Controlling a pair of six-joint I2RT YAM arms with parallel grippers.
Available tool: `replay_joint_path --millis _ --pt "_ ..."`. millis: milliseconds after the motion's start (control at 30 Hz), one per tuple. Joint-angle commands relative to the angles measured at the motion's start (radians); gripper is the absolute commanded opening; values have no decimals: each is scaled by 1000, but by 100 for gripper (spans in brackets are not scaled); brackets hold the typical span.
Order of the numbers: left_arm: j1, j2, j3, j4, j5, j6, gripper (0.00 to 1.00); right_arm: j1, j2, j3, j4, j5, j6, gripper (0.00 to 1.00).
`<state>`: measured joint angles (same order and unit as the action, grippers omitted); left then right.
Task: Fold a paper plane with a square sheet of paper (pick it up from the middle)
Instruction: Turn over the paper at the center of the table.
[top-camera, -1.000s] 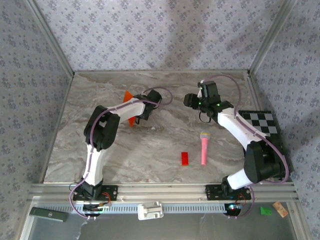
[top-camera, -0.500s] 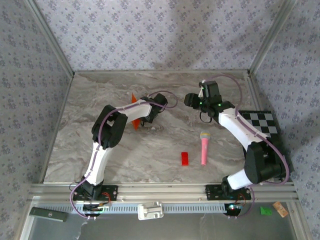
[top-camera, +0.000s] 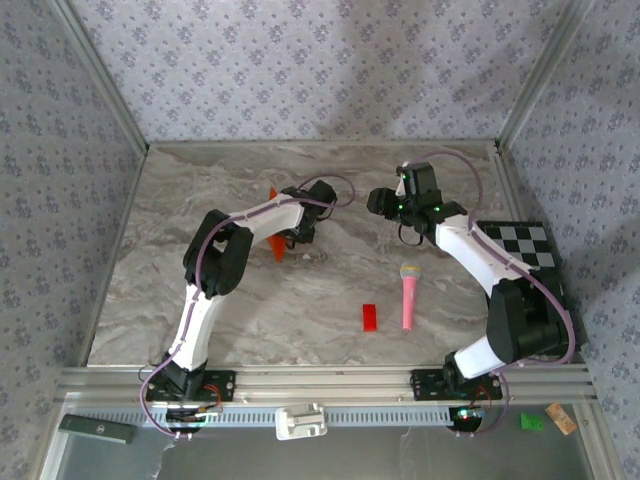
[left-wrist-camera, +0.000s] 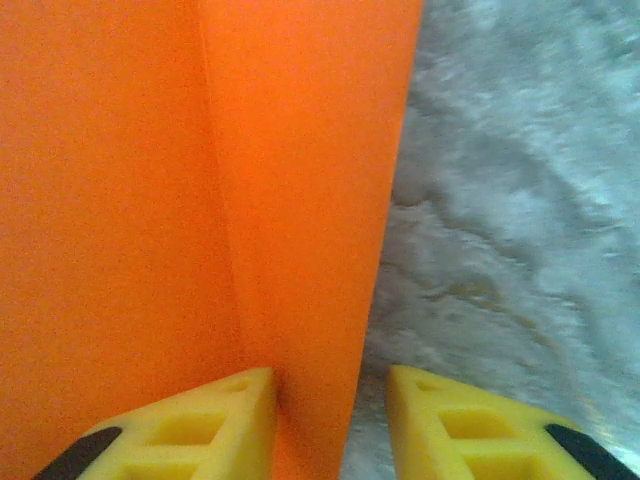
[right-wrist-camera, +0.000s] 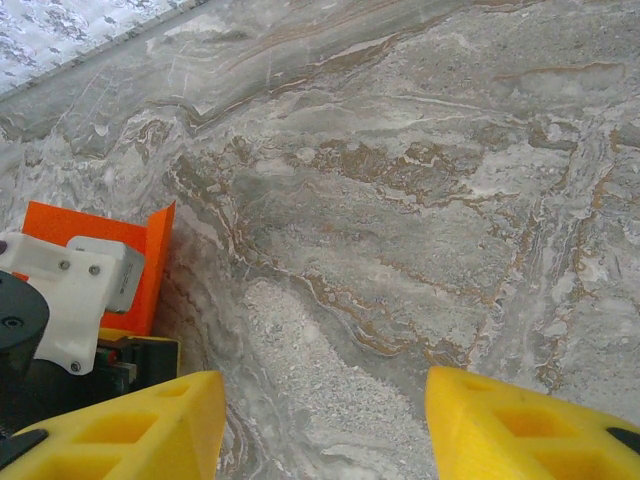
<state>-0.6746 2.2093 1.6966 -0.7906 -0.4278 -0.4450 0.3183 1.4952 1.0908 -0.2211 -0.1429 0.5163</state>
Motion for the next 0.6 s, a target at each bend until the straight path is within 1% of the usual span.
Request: replay_joint_path --millis 0,300,400,567 --pt "-6 -16 31 -27 105 -52 36 -8 11 6 1 -13 20 56" --pt "-6 6 30 -17 168 -69 41 -7 13 -3 5 -15 25 56" --pt "-6 22 30 -14 186 -72 41 -7 16 -4 3 -18 27 56" --pt "-6 30 38 -16 217 -87 37 -8 16 -5 5 -21 30 56"
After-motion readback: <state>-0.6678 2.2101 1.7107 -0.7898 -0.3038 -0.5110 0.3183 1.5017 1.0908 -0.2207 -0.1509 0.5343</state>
